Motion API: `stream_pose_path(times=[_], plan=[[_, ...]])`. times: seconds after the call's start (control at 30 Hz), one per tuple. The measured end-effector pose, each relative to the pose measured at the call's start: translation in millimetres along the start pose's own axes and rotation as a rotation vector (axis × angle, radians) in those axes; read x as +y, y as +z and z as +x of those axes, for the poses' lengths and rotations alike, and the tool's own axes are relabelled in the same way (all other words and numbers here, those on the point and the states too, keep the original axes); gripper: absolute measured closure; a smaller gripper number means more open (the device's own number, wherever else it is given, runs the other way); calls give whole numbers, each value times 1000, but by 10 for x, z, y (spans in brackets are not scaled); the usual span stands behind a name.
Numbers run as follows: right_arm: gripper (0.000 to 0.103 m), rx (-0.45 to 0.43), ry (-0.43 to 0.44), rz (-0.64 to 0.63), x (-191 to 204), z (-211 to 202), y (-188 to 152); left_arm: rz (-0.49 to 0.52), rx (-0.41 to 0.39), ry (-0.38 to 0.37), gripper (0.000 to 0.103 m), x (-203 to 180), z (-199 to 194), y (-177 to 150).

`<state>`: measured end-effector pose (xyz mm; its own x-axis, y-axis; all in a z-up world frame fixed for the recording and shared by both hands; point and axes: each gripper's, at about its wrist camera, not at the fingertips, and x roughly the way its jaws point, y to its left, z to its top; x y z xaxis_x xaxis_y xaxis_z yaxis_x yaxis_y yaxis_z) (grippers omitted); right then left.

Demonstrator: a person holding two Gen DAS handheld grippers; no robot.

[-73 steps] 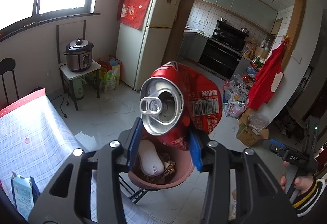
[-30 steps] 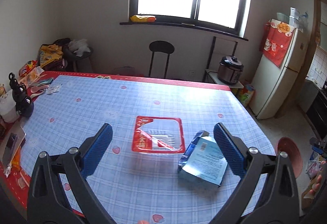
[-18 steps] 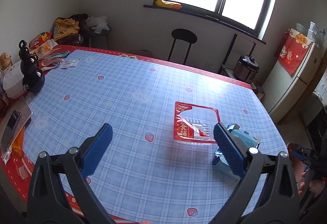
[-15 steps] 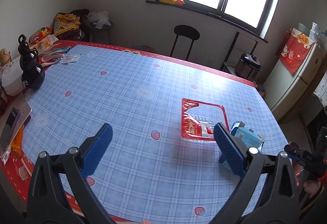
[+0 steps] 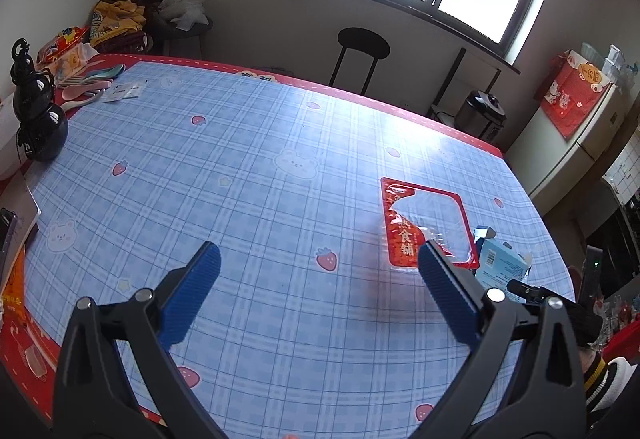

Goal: Collect trash
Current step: 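Move both grippers to the table and grasp the light-blue box with the right gripper, then grasp the red-framed plastic tray with the left gripper while right holds the box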

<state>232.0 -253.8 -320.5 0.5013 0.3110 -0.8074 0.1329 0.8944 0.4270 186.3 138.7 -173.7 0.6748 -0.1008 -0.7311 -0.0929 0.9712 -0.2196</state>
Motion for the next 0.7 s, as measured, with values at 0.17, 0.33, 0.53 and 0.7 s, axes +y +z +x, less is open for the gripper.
stream_pose_path(times=[0.17, 0.33, 0.53, 0.7], plan=[[19, -24, -54, -50, 121, 68, -63, -22, 18, 0, 6, 113, 26, -85], [36, -23, -70, -55, 168, 83, -61, -51, 24, 3, 6, 195, 14, -147], [63, -39, 31, 59, -20, -105, 47, -55, 13, 4, 6, 151, -51, -166], [71, -104, 68, 26, 89, -444, 146, -48, 7, -7, 6, 57, -86, -160]])
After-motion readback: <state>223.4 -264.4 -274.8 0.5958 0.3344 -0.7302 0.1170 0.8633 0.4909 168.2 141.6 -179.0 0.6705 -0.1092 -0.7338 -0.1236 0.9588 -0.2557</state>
